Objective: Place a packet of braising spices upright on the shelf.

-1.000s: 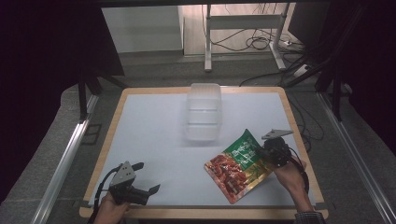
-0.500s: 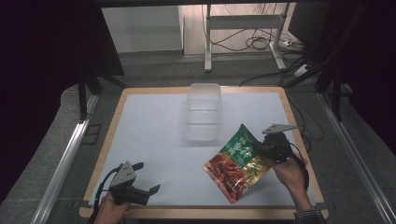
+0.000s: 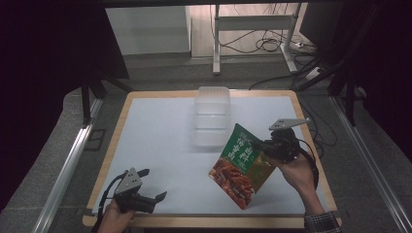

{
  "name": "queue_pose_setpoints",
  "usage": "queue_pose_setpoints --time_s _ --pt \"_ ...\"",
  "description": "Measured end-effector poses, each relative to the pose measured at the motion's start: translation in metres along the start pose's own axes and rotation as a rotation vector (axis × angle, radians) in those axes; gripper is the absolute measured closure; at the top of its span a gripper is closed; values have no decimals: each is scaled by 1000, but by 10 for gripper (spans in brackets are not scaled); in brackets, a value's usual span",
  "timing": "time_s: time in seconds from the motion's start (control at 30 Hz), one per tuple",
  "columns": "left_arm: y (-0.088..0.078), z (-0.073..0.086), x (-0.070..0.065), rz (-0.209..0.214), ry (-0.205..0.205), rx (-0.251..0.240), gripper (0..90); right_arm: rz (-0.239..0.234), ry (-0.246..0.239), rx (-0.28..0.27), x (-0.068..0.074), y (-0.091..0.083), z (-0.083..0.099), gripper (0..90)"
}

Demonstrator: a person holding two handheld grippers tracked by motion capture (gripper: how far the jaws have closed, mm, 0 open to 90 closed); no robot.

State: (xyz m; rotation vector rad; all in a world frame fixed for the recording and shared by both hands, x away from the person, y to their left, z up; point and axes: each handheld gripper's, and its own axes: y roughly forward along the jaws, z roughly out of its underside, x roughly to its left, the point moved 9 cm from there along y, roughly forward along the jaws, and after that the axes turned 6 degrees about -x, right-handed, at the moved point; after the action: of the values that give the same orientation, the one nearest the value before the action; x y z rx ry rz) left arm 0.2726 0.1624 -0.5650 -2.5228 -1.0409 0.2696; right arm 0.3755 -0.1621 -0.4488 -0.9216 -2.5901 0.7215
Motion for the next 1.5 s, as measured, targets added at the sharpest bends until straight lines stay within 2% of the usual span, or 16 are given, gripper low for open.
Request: queue_pose_setpoints --time_s 0.13,0.3,0.47,0.67,0.9,1.27,1.5 --pt "0 0 0 -1 1 1 7 -25 -25 -16 12 -5 -16 890" --pt "0 0 0 -2 -1 0 7 -37 -49 -30 21 -10 -31 890" --pt "0 0 1 -4 -6 -2 7 -13 -81 -33 21 -16 -44 890" --pt "0 0 1 -8 -9 -1 7 37 -77 -42 6 -25 -53 890" --pt "0 0 2 -18 -12 4 11 39 -46 -63 -6 -32 -59 890" --pt "-1 0 5 -34 -28 4 9 99 -41 -78 -29 -36 -80 890" --pt "-1 0 5 -32 -24 7 6 109 -26 -93 -41 -35 -92 889"
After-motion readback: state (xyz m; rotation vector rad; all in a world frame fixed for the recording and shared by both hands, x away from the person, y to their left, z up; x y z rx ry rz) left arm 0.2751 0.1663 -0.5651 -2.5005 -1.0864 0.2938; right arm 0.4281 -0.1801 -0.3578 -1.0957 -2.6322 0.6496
